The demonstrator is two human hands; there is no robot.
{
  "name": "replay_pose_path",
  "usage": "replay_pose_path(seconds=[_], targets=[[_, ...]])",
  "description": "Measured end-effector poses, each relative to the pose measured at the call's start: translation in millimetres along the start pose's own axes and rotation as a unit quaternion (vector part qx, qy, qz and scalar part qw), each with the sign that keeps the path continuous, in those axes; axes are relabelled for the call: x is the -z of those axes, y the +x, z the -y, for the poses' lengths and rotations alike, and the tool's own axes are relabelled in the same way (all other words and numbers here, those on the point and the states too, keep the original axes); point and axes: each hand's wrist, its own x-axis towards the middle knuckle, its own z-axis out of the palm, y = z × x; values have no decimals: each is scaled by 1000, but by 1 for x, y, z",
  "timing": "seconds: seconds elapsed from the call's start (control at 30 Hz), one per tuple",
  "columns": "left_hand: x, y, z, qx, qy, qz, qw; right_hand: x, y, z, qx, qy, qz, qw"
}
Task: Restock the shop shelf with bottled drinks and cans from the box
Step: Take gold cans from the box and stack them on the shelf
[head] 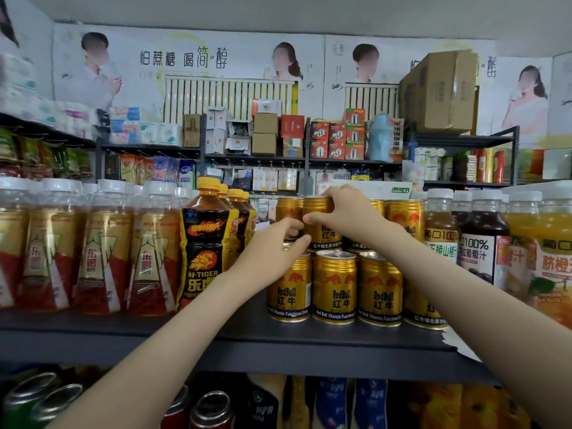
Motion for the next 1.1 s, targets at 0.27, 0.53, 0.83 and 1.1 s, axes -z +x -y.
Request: replay_pose_path(seconds=[0.27, 0.53, 0.83, 1.1], targets=[[-12, -29, 14, -134, 105, 16, 985, 15, -8, -10, 96, -49, 96, 990], [-8, -30, 16, -156, 162, 30, 974, 7, -10, -11, 86, -181, 15, 980], [-11, -31, 21, -263, 270, -21, 926, 5, -23, -14, 112, -200, 18, 973], [-12, -30, 24, -262, 240, -12, 935, 6, -39, -8, 59, -133, -9, 989]])
